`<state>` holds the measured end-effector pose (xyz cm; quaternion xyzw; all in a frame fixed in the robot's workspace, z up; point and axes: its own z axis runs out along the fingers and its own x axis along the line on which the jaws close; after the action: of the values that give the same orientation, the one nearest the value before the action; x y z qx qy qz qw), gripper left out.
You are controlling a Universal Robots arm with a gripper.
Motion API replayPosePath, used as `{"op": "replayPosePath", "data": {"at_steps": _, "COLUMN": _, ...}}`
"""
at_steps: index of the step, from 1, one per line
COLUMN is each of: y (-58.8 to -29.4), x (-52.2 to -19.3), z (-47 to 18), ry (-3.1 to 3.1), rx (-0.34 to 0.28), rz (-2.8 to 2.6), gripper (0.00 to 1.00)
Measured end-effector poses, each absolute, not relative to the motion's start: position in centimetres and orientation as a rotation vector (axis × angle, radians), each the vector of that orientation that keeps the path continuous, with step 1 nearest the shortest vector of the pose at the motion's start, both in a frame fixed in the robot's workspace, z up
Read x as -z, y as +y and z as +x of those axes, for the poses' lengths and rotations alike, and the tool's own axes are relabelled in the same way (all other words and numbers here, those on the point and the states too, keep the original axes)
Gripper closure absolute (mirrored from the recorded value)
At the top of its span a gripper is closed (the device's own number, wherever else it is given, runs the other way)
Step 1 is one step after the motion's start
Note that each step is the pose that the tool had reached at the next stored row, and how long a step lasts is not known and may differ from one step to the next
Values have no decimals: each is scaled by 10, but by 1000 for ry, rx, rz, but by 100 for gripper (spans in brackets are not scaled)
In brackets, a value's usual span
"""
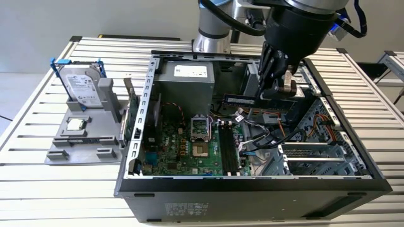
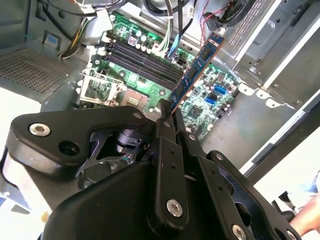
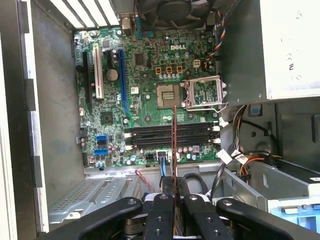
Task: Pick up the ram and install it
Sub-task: 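Pick up the ram and move it above insertion slot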
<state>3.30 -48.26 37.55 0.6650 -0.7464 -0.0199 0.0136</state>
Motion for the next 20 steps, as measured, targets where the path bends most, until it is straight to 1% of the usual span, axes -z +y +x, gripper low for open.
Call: {"op": "replayPosePath", "data": {"at_steps": 20, "y": -483, "x": -375, "z": 33, "ry": -2489, "rx": 65, "rz": 1876, "gripper": 100}}
